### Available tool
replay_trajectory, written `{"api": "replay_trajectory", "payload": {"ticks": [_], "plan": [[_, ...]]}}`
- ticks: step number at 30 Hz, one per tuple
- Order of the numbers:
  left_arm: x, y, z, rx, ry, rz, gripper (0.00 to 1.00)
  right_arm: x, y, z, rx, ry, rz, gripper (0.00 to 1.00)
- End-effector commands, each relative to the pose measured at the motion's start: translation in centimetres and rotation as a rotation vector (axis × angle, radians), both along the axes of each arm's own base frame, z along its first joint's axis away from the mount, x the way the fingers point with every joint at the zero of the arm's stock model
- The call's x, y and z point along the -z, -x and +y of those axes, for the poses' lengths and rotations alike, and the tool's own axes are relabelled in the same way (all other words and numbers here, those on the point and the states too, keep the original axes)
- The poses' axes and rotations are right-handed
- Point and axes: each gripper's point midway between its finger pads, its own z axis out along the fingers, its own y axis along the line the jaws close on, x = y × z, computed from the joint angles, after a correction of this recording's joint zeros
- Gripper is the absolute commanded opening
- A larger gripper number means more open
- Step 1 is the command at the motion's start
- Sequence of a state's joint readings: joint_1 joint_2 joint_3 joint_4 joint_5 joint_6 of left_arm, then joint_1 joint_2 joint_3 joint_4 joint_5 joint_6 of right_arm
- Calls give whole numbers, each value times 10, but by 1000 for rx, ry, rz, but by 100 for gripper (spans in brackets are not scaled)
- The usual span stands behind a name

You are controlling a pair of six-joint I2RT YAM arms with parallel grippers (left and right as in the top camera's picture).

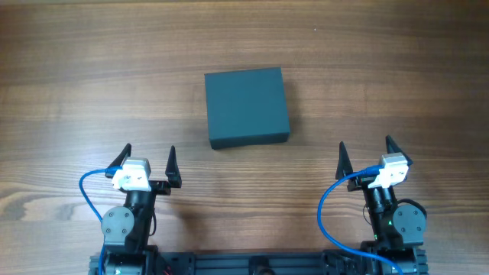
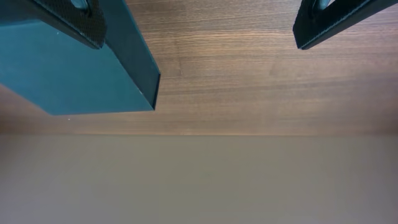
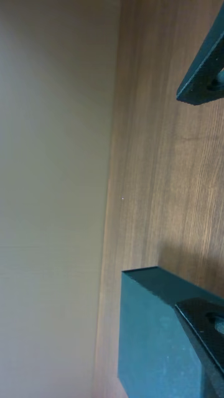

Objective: Pack container

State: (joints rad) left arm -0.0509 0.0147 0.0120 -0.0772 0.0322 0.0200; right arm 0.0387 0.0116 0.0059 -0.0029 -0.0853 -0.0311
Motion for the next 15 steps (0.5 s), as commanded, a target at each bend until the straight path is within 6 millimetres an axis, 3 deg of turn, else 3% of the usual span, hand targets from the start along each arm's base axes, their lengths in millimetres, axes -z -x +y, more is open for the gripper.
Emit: {"api": "replay_trajectory", "payload": {"ticks": [1,15], "plan": [[1,1,-6,34,-26,-8,100,-3,0,-2,11,-12,-12,100],[0,1,-6,34,-23,-8,100,-3,0,-2,11,-12,-12,100]]}}
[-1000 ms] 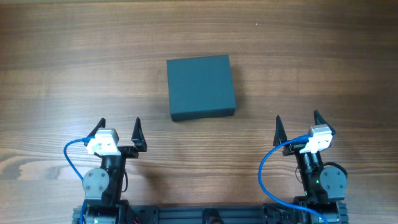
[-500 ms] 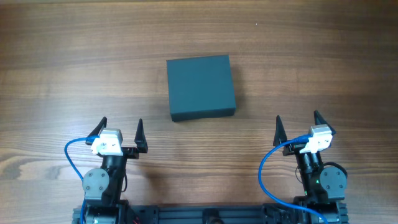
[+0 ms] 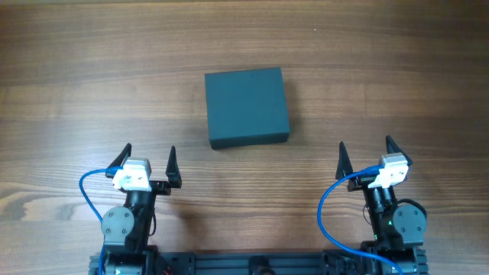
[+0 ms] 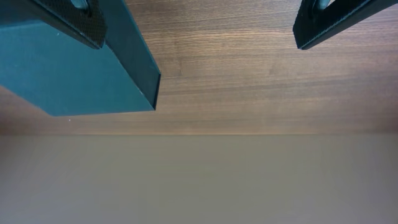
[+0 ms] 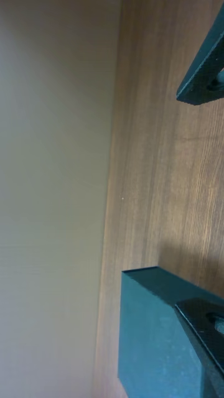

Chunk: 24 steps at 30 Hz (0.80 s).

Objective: Pack container

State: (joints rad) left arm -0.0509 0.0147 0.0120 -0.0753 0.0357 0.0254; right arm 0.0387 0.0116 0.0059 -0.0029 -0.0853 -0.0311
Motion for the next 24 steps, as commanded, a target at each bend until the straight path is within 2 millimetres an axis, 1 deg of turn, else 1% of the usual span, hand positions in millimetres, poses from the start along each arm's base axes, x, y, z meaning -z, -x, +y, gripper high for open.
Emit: {"api": "replay_trajectory", "payload": {"ticks": [1,24], "plan": [[1,1,-5,30,-17,-5,100,-3,0,-2,11,-12,-12,100],[1,1,-5,30,-18,-5,100,-3,0,-2,11,-12,-12,100]]}}
